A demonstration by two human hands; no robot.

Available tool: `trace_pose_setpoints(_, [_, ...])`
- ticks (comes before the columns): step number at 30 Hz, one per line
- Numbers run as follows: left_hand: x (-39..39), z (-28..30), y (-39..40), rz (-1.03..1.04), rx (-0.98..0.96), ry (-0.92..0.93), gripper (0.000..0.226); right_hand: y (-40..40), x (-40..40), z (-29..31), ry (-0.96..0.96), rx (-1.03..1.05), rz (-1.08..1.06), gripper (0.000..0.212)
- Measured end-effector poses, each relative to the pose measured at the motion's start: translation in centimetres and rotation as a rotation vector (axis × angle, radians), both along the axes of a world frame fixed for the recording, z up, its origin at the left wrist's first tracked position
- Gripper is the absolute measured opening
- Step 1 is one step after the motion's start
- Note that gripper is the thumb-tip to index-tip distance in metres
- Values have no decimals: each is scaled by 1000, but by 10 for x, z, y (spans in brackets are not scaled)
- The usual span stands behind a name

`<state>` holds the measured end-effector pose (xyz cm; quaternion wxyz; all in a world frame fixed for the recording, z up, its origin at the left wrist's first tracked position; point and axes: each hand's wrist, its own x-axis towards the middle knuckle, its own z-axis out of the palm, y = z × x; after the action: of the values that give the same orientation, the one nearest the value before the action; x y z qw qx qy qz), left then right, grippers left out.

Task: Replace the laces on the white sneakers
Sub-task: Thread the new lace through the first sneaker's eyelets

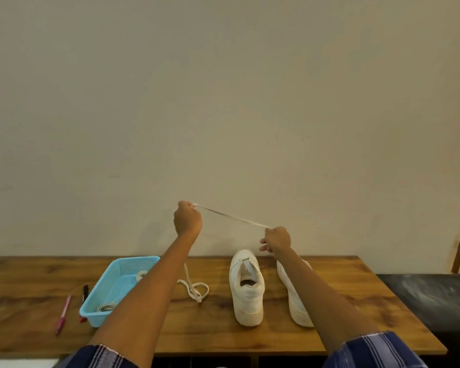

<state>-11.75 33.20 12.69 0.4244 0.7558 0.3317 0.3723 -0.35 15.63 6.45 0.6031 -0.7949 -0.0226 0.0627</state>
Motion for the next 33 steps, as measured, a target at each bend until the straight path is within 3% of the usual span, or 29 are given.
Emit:
trace_pose_setpoints(3, [-3,-16,11,80,-20,75,25,-15,16,-8,-65,42,-239,20])
trace_pose_setpoints(6, [-4,-32,19,159,-38,205,27,-28,21,0,-132,59,-348,28])
trace_pose_setpoints(8, [-2,-41,23,209,23,462,36,-30,19,7,-212,45,-303,38])
trace_pose_setpoints(10, [3,-45,22,177,81,581,46,-21,12,14,-257,75,-128,37])
trace_pose_setpoints(13, [16,-36,0,-118,-35,417,43,8,-14,25,-180,85,321,29])
trace_pose_setpoints(16, [17,-9,-29,-385,-432,412,61,37,-40,33,-189,-39,662,26])
trace_pose_setpoints(19, [21,5,-31,-379,-497,388,44,54,-47,35,-185,5,762,26])
trace_pose_setpoints(21, [24,4,-24,-294,-508,197,22,57,-48,37,-154,42,827,27])
trace_pose_setpoints(24, [30,1,-9,-280,-579,-78,23,54,-46,39,-96,-6,997,25])
trace_pose_setpoints(27, [30,2,-1,-382,-461,-20,31,49,-36,34,-47,-209,886,24])
trace_pose_setpoints(30, [24,0,1,-537,-420,143,46,44,-23,23,-109,-166,543,53])
trace_pose_setpoints(32, [22,-4,1,-640,-454,206,51,44,-20,18,-216,-151,559,74])
trace_pose_setpoints(33, [22,-6,2,-682,-472,223,52,45,-20,15,-254,-157,598,74])
